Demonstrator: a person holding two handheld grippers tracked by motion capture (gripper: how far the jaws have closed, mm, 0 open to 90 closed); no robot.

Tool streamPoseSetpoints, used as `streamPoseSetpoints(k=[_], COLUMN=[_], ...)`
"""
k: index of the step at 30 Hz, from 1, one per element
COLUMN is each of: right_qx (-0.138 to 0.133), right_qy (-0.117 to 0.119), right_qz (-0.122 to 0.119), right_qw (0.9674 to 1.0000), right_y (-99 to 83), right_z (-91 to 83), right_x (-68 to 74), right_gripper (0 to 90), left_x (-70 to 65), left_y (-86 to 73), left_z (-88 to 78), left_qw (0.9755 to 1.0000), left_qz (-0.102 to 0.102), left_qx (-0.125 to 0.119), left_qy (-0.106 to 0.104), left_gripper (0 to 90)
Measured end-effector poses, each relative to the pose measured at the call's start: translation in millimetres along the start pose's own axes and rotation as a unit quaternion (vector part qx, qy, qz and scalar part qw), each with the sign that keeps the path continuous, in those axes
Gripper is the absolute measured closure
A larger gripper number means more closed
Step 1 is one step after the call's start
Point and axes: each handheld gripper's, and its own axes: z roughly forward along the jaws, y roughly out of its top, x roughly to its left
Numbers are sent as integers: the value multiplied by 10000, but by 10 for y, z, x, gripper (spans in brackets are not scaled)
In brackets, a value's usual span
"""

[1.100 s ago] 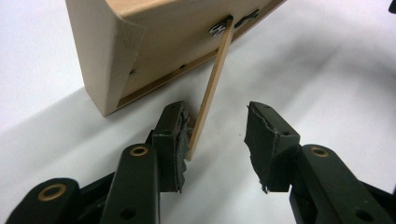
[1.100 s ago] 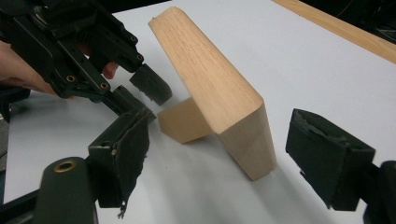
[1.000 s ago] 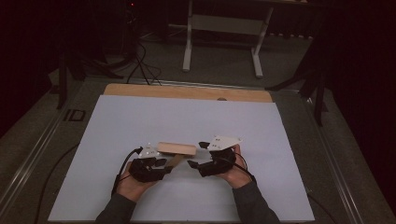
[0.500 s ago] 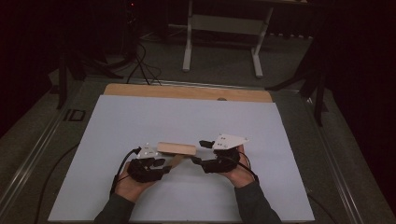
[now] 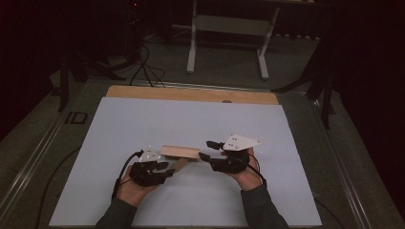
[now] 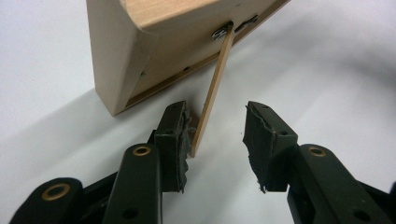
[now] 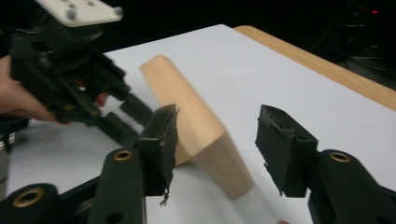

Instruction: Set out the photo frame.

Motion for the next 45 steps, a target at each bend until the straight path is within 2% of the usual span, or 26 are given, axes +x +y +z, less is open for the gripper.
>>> streamPoseSetpoints(k=[7,12,20,27,34,45], right_qx=[-75,-67,83,173,161,218], right_qy=[-256,-395,-477,-581,-578,-548], right_qz=[154,231,357,431,630,737], right_qw=[9995,9989,9982,9972,9962,9955], right_y=[-14,-45,-98,-127,-158,-191], right_z=[-11,10,100,192,297,424], right_x=[-40,-66,-93,-115,-164,-196], right_gripper=[540,630,744,845,880,889], left_x=[23,15,-50,-65,-62,-49], left_y=[-6,-5,21,39,57,92], left_z=[-44,-56,-60,-75,-105,-118], left_qw=[10000,10000,9995,9992,9989,9987], left_qz=[-26,22,272,315,339,335], left_qx=[-63,-39,-37,-88,-188,-301], left_qy=[-22,-58,150,211,278,237], left_gripper=[612,662,684,690,702,775])
